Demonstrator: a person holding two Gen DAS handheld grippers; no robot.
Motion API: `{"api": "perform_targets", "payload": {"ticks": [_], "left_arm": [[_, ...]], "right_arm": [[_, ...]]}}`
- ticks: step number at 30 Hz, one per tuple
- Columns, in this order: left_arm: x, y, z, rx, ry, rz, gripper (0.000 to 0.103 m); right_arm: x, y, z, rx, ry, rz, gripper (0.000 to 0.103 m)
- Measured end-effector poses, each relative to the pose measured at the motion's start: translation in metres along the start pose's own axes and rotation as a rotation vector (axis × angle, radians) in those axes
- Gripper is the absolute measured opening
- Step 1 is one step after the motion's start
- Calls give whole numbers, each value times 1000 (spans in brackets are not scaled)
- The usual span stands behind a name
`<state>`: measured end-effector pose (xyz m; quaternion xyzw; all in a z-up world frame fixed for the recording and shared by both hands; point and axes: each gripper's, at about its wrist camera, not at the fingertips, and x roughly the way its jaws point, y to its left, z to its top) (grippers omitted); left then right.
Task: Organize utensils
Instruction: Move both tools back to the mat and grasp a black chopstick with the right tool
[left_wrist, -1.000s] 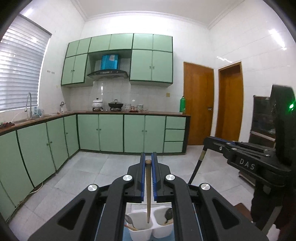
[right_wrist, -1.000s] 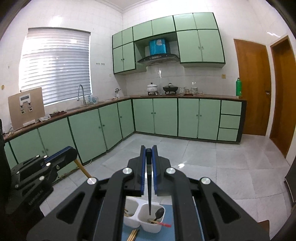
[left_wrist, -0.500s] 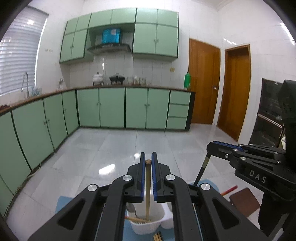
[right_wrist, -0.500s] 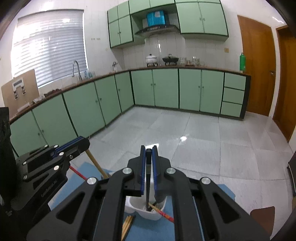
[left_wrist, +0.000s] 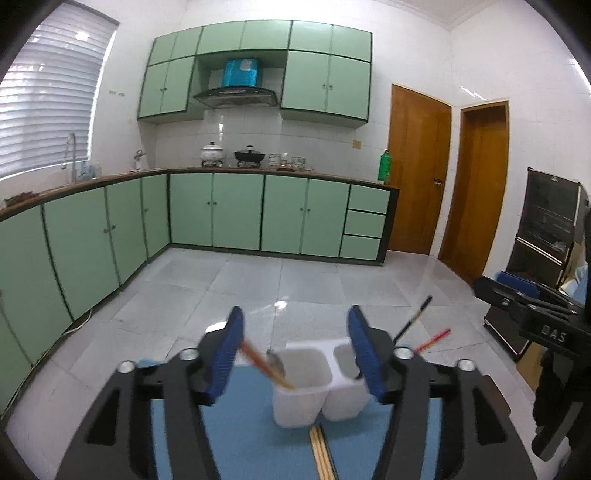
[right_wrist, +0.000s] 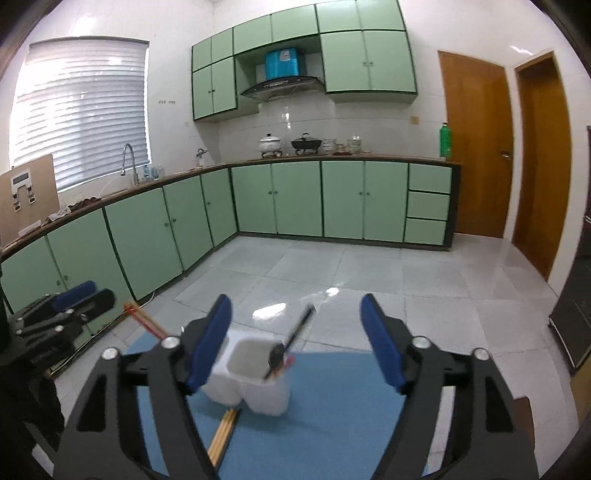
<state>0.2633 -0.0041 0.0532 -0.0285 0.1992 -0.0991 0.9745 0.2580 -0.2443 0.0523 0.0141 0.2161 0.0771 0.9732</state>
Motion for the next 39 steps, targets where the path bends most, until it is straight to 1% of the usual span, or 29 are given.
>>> {"api": "perform_targets", "payload": {"ticks": [3,6,9,13,18,21,23,26,30,34,39], "left_arm": [[-21,1,-22,-3,12,5,70],[-37,2,-50,-11,37,17,75],[-48,1,-81,-19,82,29,77],[-54,5,-119,-19,141,54,78],[-56,10,-162,5,219,91,79],[-54,16,-188,1,270,107,79],[-53,19,-202,2,306,119,79],[-52,20,-215,-3,337,127,79],[-51,23,-227,-5,375,138,79],[-51,24,-232,9,396,146,80],[-50,30,-231,-1,406,157,81]], "right_arm": [[-21,-2,-29,4,11,-2,87],[-39,-2,-63,27,38,2,90],[-49,1,-92,44,75,5,94],[-57,9,-136,77,137,17,95],[-55,21,-184,107,222,-4,95],[-50,31,-205,104,270,-4,95],[-47,43,-218,76,291,-10,95],[-42,58,-232,47,323,-2,95],[-36,74,-241,35,349,10,95],[-31,89,-249,11,375,22,95],[-28,98,-254,6,399,24,95]]}}
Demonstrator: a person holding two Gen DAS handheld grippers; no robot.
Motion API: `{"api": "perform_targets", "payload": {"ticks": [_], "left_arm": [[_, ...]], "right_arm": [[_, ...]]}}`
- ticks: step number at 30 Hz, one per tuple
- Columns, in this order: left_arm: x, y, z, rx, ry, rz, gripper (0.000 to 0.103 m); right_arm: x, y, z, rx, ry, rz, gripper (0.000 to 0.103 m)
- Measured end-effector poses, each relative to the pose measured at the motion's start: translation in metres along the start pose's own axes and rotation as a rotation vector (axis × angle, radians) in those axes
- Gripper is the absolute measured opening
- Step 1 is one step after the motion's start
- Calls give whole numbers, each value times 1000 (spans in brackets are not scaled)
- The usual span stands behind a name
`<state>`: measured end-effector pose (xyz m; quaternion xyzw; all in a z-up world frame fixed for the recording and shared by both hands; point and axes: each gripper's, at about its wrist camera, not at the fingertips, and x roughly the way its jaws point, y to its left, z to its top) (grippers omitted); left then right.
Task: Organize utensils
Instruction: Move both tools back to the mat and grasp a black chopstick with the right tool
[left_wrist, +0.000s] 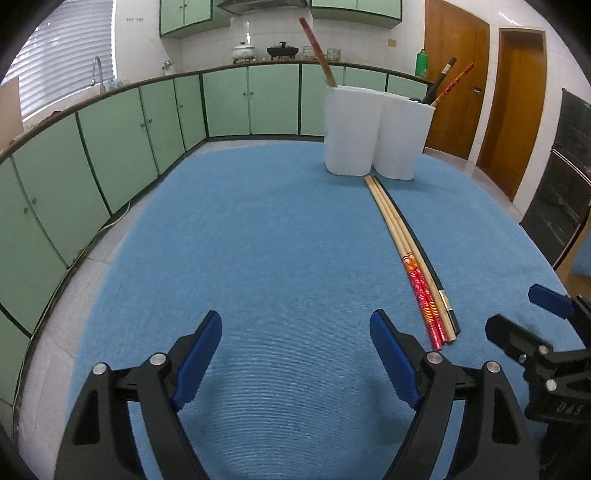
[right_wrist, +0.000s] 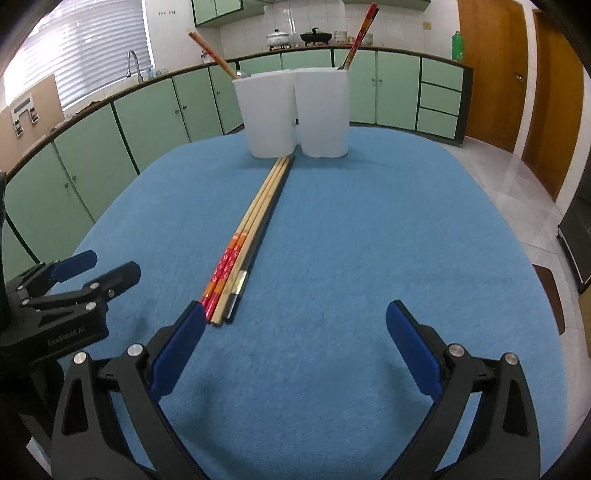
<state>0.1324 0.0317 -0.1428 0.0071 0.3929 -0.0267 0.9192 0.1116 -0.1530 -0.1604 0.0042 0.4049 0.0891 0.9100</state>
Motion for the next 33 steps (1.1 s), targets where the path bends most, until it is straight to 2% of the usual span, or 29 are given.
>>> {"api": "perform_targets", "payload": {"ticks": [2,6,15,21,24,28,33], "left_arm": [[1,2,0,-2,6,6,81],[1,6,0,-14,13,11,81],[4,7,0,-20,25,6,81],[5,10,-1,-29,29,0,82],[5,8,-1,-24,31,2,82],[5,7,0,-19,29,9,82],[5,9,-1,-24,31,8,82]], "right_arm": [[1,2,1,-7,6,-4,94],[5,6,3,-26,30,-2,81],[16,17,5,-67,88,-14,69],[13,-5,5,-20,96,-102,67],[6,-13,2,-4,81,-71,67],[4,-3,1,-12,78,4,67],[16,13,3,-57,106,-17,66]]}}
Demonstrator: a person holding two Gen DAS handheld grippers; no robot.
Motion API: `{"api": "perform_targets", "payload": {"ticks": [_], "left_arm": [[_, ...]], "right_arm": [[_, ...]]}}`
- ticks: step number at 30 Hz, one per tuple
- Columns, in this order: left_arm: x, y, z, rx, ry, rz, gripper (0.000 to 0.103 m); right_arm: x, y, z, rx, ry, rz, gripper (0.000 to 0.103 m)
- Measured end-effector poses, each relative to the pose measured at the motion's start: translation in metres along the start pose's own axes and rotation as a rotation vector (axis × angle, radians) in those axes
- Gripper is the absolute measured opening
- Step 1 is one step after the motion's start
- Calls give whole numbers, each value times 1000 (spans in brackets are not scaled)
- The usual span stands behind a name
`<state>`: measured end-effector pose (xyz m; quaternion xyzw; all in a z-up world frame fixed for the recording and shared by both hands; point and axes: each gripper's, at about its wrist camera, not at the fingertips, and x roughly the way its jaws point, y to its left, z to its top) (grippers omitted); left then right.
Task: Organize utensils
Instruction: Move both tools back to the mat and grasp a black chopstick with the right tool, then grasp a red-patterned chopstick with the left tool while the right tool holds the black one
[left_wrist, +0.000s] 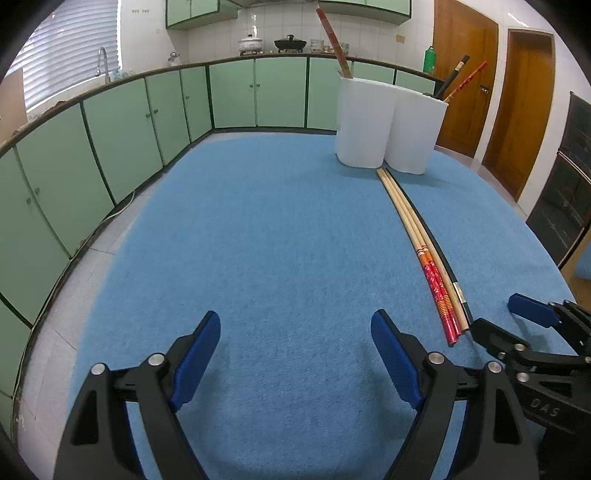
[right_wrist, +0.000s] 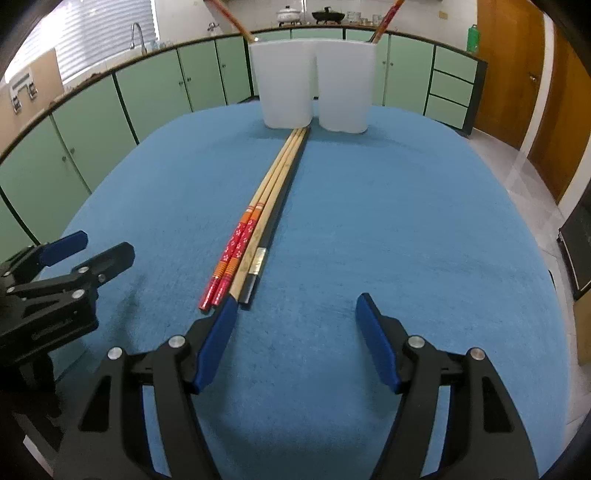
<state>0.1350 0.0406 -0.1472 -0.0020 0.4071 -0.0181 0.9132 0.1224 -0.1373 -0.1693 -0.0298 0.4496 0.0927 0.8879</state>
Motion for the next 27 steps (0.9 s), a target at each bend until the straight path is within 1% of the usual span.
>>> {"api": "perform_targets", "payload": {"ticks": [5,7,9,11,14,16,19,21,22,23,24,25,27], "left_arm": [[4,3,1,-17,14,-6,82],[5,4,2,-19,19,-9,82],[5,3,3,-18,18,-10,82],[5,3,4,-15,19,-9,82],[6,2,4,-8,19,-3,82],[5,1,4,-5,15,-1,82],[4,0,2,-3,13,-2,82],[4,-1,2,-2,16,-5,82],[4,-2,1,-1,18,-7,82],[4,-3,1,0,19,-9,82],[3,-4,1,-1,20,-15,82],[3,-5,0,0,21,-21,82],[3,-9,0,2,26,-32,82]], "right_arm": [[1,1,1,-18,5,-43,64],[-3,-5,-1,-9,2,-75,64],[-6,-12,-3,11,-3,-78,64],[-11,-20,-5,42,-11,-33,62],[-13,-19,-8,63,-18,45,58],[-11,-13,-8,49,-25,60,53],[-7,-4,-6,27,-21,48,44],[-4,-2,-3,23,-17,34,32],[-3,-2,-1,22,-16,29,29],[-2,-2,-1,24,-16,26,21],[-1,-2,1,26,-16,30,11],[-1,-3,1,29,-15,41,6],[-3,-6,-1,38,-18,49,6]]}}
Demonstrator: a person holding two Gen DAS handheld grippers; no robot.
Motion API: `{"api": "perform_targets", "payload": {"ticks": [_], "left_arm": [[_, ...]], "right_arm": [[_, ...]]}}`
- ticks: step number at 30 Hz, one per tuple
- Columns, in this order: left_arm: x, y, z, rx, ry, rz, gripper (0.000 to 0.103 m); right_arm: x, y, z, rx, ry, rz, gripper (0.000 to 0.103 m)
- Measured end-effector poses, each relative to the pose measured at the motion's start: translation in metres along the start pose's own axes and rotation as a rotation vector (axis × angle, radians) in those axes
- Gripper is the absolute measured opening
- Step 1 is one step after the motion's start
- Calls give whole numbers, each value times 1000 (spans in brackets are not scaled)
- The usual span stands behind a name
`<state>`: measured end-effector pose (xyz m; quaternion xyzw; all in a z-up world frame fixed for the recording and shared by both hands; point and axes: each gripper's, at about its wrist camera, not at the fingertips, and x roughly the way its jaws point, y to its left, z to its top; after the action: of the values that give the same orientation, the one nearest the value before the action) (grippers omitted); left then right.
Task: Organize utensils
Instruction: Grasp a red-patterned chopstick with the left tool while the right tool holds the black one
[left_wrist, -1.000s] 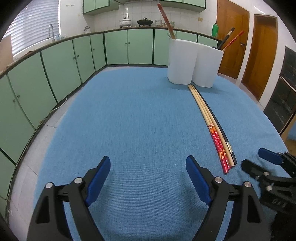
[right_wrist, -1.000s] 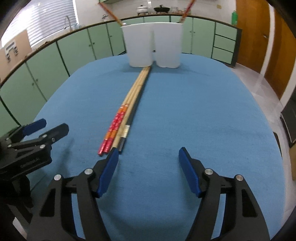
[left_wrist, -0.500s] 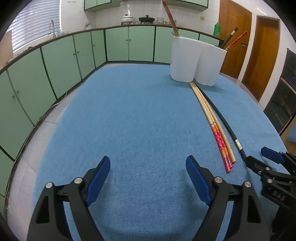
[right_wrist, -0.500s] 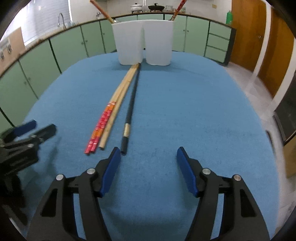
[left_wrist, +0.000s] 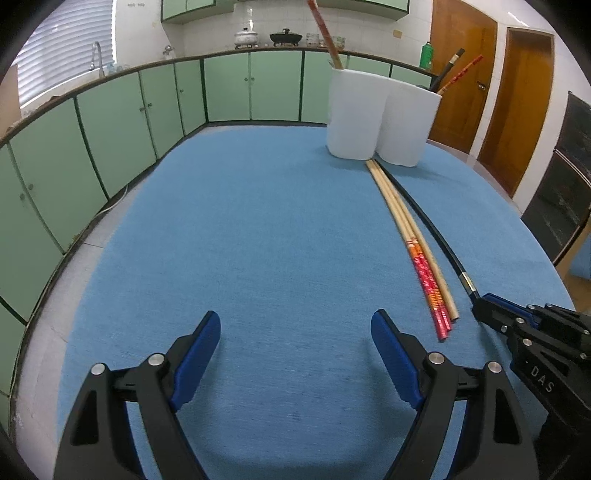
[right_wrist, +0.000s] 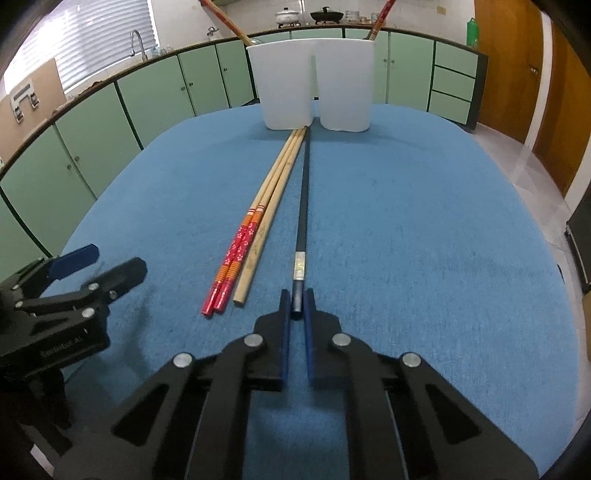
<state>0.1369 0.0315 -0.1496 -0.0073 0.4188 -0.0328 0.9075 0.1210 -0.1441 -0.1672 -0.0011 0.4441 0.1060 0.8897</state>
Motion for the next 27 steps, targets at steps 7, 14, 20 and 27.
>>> {"api": "perform_targets", "payload": {"ticks": [7,14,20,27], "left_arm": [[-3,-22,-4,33,4,-57,82],[0,-45,-8,70,28,-114,82],[8,-53,-6,95,55,-82,82],[13,-55,-4,97,67,-26,84]], "right_arm": [[-13,-28,-10,73,-17,-40,6],[-15,-54,-13,129,-21,-61,7],[-15,-55,-13,125,-23,-57,7],[-17,-53,-15,123,-23,-55,7]]}}
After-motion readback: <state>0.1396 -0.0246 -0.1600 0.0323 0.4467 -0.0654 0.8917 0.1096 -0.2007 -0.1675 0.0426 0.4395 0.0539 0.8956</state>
